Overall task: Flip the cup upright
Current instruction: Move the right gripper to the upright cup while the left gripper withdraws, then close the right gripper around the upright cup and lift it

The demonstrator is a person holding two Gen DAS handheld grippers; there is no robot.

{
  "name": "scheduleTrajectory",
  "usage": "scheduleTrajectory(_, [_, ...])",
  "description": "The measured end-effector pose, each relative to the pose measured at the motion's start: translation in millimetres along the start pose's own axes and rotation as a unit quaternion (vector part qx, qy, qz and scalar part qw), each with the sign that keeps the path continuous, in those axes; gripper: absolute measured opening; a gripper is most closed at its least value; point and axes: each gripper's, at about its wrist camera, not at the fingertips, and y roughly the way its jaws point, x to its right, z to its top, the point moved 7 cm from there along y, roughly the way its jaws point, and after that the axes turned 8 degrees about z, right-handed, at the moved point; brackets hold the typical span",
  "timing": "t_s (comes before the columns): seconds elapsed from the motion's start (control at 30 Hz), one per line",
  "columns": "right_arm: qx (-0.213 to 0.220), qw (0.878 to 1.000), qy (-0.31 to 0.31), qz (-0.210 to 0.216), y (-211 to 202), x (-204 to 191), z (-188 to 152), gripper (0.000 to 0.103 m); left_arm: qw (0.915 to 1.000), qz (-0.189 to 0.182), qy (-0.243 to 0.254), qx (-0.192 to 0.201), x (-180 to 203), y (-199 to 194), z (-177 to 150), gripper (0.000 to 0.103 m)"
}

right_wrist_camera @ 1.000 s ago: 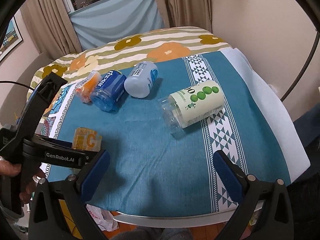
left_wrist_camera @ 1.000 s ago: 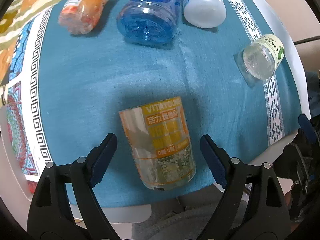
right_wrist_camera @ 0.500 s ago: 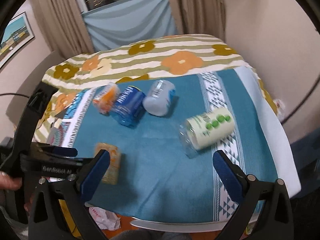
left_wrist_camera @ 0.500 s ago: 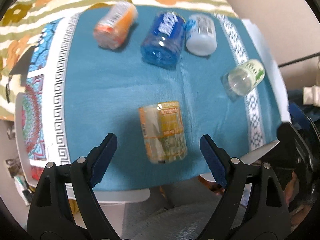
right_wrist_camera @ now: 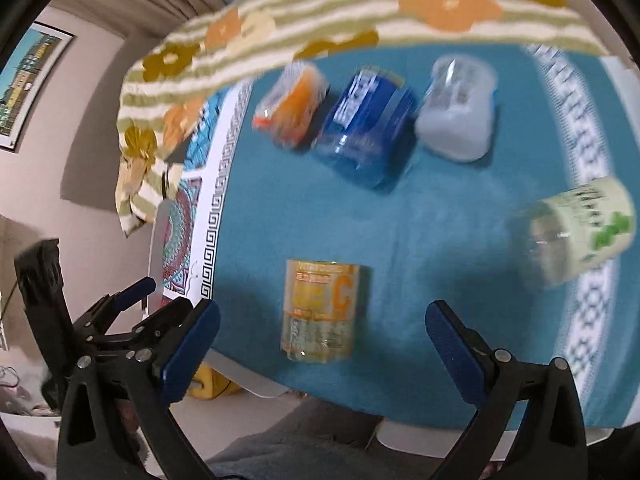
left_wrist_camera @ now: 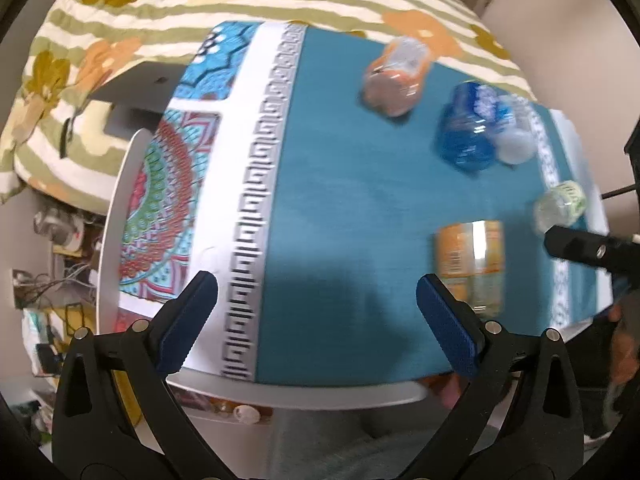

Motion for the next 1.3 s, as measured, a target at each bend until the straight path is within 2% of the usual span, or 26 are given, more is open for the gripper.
scheduleTrajectory(0.13, [-0.04, 0.999, 0.023, -0.002, 26.0, 2.5, 6.5, 0.102, 0.9999, 0.005, 0.004, -0.01, -13.0, 21.8, -4.8, 0.103])
scheduleTrajectory(0.43, [-0.112, 0.991, 0.066, -0.015, 63.5, 14.0, 6.0, 0.081, 0.9997, -0.009, -0.003, -0.022, -32.5, 42.1, -7.1, 0.103])
scheduleTrajectory(0.47, [-0.115, 0.991, 0.069, -0.015, 66.3, 14.6, 5.9, 0.076, 0.9997, -0.011, -0.005, -0.023, -34.6, 43.6, -6.9, 0.103])
scheduleTrajectory(0.6, [-0.124, 0.989, 0.075, -0.018, 71.1, 18.6, 5.6, 0.068, 0.9994, -0.018, -0.011, -0.028, -38.2, 47.0, -6.7, 0.103])
scheduleTrajectory(0.7, [-0.126, 0.989, 0.078, -0.013, 71.6, 20.6, 5.0, 0.055, 0.9992, -0.022, -0.012, -0.031, -38.9, 48.6, -7.7, 0.103])
scheduleTrajectory(0.87, [-0.115, 0.99, 0.077, -0.011, 71.1, 19.4, 6.0, 0.054, 0.9991, -0.026, -0.008, -0.032, -36.5, 47.9, -8.0, 0.103])
scheduleTrajectory(0.97, [-0.089, 0.993, 0.072, 0.0, 61.1, 14.3, 7.3, 0.053, 0.9992, -0.026, -0.004, -0.03, -34.5, 44.2, -7.1, 0.103])
scheduleTrajectory(1.07, [-0.026, 0.998, 0.053, 0.007, 38.2, 3.3, 10.5, 0.053, 0.9993, -0.026, -0.004, -0.026, -34.3, 37.9, -5.7, 0.103])
scheduleTrajectory(1.13, [0.035, 0.999, 0.024, -0.005, 19.0, -4.2, 10.4, 0.053, 0.9993, -0.028, -0.006, -0.022, -34.5, 33.6, -3.8, 0.103])
scheduleTrajectory(1.17, [0.083, 0.996, -0.002, -0.022, 7.8, -9.6, 8.5, 0.053, 0.9994, -0.028, -0.006, -0.02, -34.7, 31.9, -2.7, 0.103])
scheduleTrajectory(1.2, [0.107, 0.994, -0.015, -0.033, 4.6, -11.8, 7.2, 0.053, 0.9994, -0.028, -0.007, -0.017, -34.6, 30.6, -1.8, 0.103])
scheduleTrajectory(1.27, [0.174, 0.981, -0.048, -0.065, -3.3, -16.4, 1.0, 0.053, 0.9996, -0.026, -0.007, -0.013, -34.5, 29.4, -0.5, 0.103])
scheduleTrajectory(1.3, [0.216, 0.97, -0.07, -0.089, -5.9, -18.2, -4.1, 0.053, 0.9996, -0.025, -0.007, -0.011, -34.1, 29.2, -0.1, 0.103])
